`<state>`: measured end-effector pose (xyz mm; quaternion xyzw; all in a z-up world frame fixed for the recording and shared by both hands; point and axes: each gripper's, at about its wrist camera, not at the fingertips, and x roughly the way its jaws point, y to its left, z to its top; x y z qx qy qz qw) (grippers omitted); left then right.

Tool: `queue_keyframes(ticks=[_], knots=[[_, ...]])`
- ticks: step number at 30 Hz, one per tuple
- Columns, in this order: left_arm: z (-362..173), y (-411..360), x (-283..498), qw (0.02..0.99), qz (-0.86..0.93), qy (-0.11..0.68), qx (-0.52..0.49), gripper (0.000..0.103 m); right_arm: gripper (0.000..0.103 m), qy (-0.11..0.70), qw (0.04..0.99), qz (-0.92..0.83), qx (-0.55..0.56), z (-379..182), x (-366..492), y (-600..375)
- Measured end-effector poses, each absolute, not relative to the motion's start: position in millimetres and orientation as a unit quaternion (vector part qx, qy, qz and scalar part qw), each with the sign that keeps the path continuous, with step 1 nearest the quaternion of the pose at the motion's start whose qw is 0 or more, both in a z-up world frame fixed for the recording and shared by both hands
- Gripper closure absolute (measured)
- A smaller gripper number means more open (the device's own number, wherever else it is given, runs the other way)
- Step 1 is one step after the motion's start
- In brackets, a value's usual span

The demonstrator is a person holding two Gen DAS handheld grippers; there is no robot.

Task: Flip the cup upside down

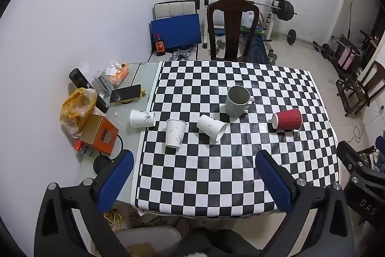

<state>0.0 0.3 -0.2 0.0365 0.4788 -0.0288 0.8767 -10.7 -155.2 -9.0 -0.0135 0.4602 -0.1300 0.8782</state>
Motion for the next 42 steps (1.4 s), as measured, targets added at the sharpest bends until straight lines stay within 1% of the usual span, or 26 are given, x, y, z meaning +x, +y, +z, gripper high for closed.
queue_keyframes(ticks=[42], knots=[[-0.2, 0.2, -0.2, 0.877, -0.029, 0.478, 0.036, 0.0, 0.0, 0.461, 0.879, -0.126, -0.011, -2.0, -6.9, -160.1]])
